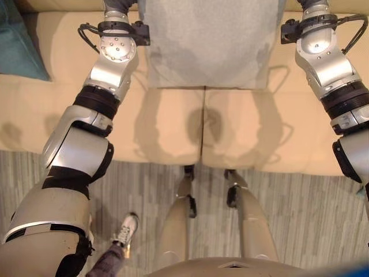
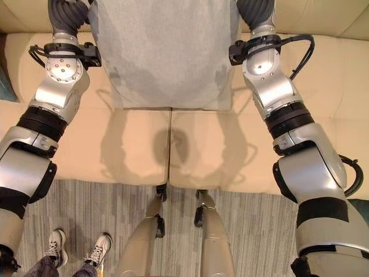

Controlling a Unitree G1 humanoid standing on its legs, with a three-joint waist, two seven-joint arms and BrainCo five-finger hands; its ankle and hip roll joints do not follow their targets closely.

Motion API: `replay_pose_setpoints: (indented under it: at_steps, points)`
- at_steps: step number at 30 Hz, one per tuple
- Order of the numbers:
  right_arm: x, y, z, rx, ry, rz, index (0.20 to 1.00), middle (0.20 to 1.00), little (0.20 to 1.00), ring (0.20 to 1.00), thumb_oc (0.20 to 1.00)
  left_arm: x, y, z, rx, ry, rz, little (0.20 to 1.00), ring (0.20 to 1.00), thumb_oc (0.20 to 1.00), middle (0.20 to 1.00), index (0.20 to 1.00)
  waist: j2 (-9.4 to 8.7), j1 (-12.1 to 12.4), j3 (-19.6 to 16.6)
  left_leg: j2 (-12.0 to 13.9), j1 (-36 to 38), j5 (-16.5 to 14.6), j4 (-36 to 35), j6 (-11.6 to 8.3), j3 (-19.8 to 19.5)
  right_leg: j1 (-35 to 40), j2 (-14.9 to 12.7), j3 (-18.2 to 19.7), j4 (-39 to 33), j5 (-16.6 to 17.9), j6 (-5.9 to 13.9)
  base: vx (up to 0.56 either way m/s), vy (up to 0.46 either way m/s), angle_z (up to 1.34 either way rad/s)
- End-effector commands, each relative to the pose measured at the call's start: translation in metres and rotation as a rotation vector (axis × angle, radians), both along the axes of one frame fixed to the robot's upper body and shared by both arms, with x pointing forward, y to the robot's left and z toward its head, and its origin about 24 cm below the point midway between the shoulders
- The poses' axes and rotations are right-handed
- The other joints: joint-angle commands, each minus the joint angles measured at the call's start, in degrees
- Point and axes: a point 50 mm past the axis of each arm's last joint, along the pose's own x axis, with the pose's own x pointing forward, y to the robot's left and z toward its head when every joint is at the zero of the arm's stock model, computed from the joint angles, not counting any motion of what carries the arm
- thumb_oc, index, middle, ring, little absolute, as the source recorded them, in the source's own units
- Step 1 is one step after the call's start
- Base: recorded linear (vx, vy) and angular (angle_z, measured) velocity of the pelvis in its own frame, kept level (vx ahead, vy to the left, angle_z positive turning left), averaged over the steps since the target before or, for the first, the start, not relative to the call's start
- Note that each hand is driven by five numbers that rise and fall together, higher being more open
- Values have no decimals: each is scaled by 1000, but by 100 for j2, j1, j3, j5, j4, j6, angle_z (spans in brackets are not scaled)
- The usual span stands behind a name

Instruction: Pick up all the scattered cushions and arrange them neatly on the sofa.

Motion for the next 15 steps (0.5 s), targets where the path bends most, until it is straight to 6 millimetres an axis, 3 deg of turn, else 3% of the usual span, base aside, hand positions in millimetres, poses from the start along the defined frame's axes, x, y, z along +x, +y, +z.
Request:
replay_pose_setpoints:
  at_steps: [1, 6, 8, 9, 10, 11, 12, 15]
  points:
    - [-39, 65, 63, -21, -331, 224, 200, 200, 200, 200, 200, -40, -39, 76, -8, -382, -145, 200, 200, 200, 200, 200, -347, 22, -326, -48, 424, -536, -88, -746, 0, 832, -243, 311, -1536, 553, 1134, 34, -5, 2]
    - [-36, 68, 62, -37, -326, 199, 200, 200, 200, 200, 200, -39, -36, 74, -47, -379, -127, 200, 200, 200, 200, 200, -369, 13, -364, -32, 382, -535, -88, -744, 7, 778, -251, 334, -1550, 549, 1130, 0, 0, 0]
    - [-24, 64, 52, -72, -251, 143, 200, 200, 200, 200, 200, -29, -35, 68, -29, -312, -106, 200, 200, 200, 200, 200, -372, -2, -368, -34, 344, -515, -88, -738, 12, 736, -255, 339, -1541, 571, 1123, 0, 0, 0]
    - [-15, 60, 45, -107, -188, 99, 238, 238, 238, 238, 238, -23, -33, 66, 1, -266, -80, 655, 655, 655, 655, 655, -371, -6, -347, -33, 336, -507, -88, -733, 5, 726, -258, 334, -1540, 587, 1118, 0, 0, 0]
    - [-15, 60, 46, -107, -188, 99, 482, 482, 482, 482, 482, -23, -33, 66, 1, -267, -81, 1000, 1000, 1000, 1000, 1000, -370, -5, -342, -33, 336, -507, -88, -733, 4, 727, -258, 333, -1541, 588, 1118, 0, 0, 0]
    - [-10, 56, 42, -126, -153, 73, 799, 799, 799, 799, 799, -21, -33, 67, 18, -248, -74, 1000, 1000, 1000, 1000, 1000, -371, -5, -326, -31, 318, -492, -88, -735, 11, 722, -262, 321, -1545, 597, 1120, 0, 0, 0]
    - [-8, 53, 40, -138, -132, 56, 1000, 1000, 1000, 1000, 1000, -21, -33, 67, 35, -242, -67, 1000, 1000, 1000, 1000, 1000, -371, -2, -319, -34, 310, -484, -88, -733, 14, 722, -263, 318, -1546, 599, 1116, 0, 0, 0]
    - [-1, 36, 32, -142, -78, 4, 1000, 1000, 1000, 1000, 1000, -19, -26, 63, 76, -215, -35, 1000, 1000, 1000, 1000, 1000, -378, 0, -278, -42, 335, -480, -88, -730, 17, 741, -261, 311, -1536, 594, 1111, 0, 0, 0]
